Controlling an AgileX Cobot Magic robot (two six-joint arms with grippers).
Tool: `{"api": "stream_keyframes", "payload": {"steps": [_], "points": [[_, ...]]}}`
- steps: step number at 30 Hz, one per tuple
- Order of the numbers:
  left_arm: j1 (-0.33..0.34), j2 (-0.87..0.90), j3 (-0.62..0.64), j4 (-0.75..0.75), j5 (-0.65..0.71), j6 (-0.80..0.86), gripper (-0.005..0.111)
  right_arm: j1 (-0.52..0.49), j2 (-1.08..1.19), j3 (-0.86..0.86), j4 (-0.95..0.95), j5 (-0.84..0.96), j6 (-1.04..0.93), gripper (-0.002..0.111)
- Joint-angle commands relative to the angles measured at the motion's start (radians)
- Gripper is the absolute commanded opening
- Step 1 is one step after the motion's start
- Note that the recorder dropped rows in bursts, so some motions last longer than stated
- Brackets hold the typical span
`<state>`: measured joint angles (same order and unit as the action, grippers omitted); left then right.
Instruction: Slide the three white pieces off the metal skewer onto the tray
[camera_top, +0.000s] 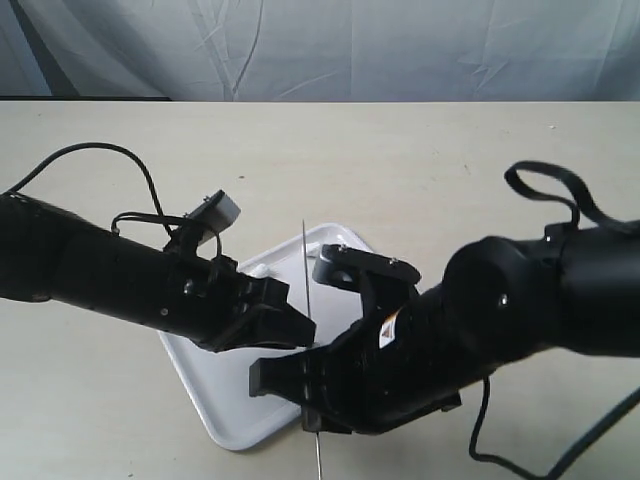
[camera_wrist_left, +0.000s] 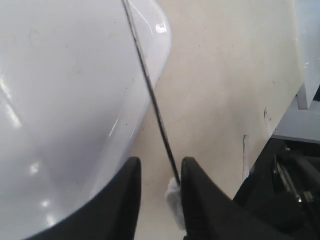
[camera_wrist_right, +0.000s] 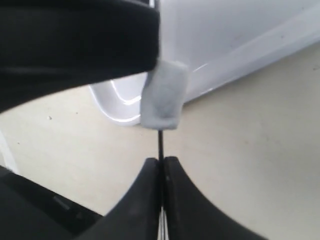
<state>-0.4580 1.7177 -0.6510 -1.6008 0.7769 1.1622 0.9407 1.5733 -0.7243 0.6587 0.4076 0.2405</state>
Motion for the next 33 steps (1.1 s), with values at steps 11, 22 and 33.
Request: {"api": "stream_keyframes", "payload": {"steps": [11,22,33], "points": [[-0.005,0.005,0.002,-0.141,0.042,0.013,0.046,-0.131,0.001,-0.178,-0.115,0.367,-0.003,-0.001],[-0.005,0.005,0.002,-0.116,0.115,-0.001,0.046,-0.131,0.0,-0.178,-0.138,0.312,-0.001,-0.001],[-0.005,0.005,0.002,-0.073,0.134,-0.037,0.044,-0.131,0.0,-0.178,-0.134,0.278,-0.001,-0.001]]}}
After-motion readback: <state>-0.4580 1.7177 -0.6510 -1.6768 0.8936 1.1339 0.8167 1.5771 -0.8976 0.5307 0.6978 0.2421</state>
